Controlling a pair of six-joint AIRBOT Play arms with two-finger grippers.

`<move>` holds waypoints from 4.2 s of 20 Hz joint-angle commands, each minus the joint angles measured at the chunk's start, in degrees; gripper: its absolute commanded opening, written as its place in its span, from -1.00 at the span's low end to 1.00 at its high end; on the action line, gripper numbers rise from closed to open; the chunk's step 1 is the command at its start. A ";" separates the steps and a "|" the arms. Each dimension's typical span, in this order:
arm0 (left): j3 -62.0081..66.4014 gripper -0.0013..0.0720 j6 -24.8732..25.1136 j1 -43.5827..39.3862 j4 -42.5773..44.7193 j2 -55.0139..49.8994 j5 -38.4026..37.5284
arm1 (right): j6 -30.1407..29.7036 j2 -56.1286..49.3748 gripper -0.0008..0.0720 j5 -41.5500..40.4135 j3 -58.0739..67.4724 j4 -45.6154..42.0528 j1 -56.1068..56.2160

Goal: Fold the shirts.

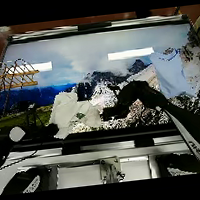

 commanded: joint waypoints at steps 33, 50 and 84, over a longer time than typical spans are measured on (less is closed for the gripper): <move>61.90 -0.88 21.94 -4.24 -14.49 5.14 -4.48 | -1.75 32.24 -0.82 26.82 16.98 -16.31 -1.95; 58.12 -0.88 13.31 -4.76 10.14 8.39 -32.52 | 3.43 43.50 -0.82 -22.60 33.75 -39.30 -1.95; 51.23 0.86 6.23 14.78 8.33 -33.27 -20.76 | 11.87 8.76 0.64 15.65 13.09 -42.66 -27.91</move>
